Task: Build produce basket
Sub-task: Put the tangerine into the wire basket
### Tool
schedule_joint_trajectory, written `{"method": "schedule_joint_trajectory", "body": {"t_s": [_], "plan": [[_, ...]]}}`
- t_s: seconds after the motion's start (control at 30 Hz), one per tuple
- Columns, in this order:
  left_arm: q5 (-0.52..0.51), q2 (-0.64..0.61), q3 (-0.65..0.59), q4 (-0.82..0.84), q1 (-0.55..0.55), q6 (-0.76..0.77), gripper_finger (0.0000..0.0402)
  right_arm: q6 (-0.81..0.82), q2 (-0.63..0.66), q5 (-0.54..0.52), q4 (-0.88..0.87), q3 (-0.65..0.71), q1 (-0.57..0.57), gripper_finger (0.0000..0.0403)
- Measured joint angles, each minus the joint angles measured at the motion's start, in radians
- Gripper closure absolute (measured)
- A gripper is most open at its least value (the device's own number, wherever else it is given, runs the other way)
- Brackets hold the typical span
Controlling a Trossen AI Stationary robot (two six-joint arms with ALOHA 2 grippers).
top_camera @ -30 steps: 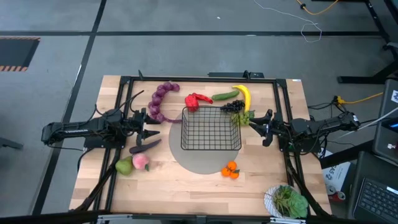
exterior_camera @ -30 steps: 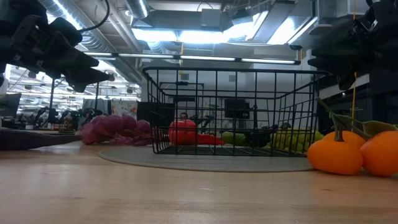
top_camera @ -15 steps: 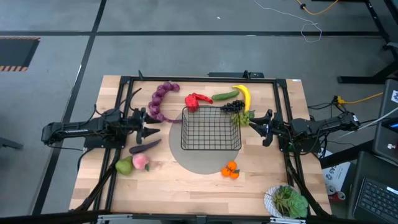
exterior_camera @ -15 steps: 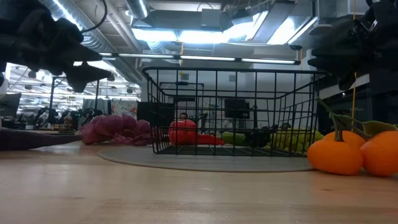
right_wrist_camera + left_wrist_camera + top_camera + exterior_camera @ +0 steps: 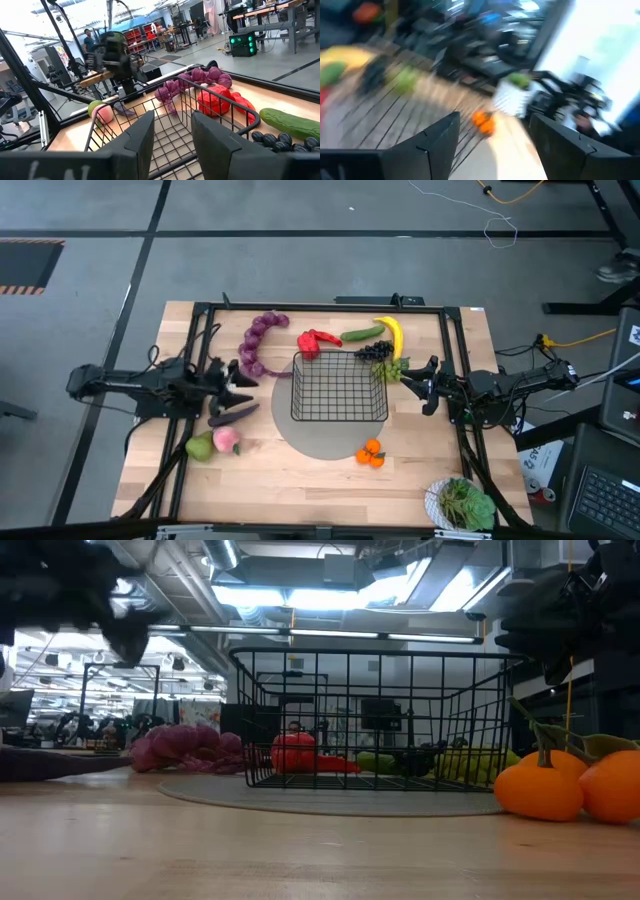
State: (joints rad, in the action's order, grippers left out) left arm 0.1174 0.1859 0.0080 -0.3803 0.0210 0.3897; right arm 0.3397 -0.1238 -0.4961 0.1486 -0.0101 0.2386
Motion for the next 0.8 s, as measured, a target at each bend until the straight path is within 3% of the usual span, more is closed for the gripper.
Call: {"method": "schedule_joint_trajectory", "body": {"t_s": [0.2, 0.5, 0.63, 0.73, 0.8], "plan": [[0.186, 0.075, 0.000, -0.306, 0.167, -0.255, 0.0164, 0.000, 0.000, 0.000, 0.000, 0.000, 0.000, 0.0272], [0.114, 0.273, 0.019, -0.445, 0.343, -0.414, 0.0164, 0.000, 0.000, 0.000, 0.000, 0.000, 0.000, 0.0272], [-0.041, 0.415, 0.092, -0.392, 0.360, -0.388, 0.0164, 0.000, 0.000, 0.000, 0.005, 0.000, 0.000, 0.0272], [-0.273, 0.509, 0.194, -0.209, 0.352, -0.230, 0.0164, 0.000, 0.000, 0.000, 0.006, 0.000, 0.000, 0.0272], [-0.365, 0.565, 0.279, -0.061, 0.338, -0.162, 0.0164, 0.000, 0.000, 0.000, 0.007, 0.000, 0.000, 0.0272]]}}
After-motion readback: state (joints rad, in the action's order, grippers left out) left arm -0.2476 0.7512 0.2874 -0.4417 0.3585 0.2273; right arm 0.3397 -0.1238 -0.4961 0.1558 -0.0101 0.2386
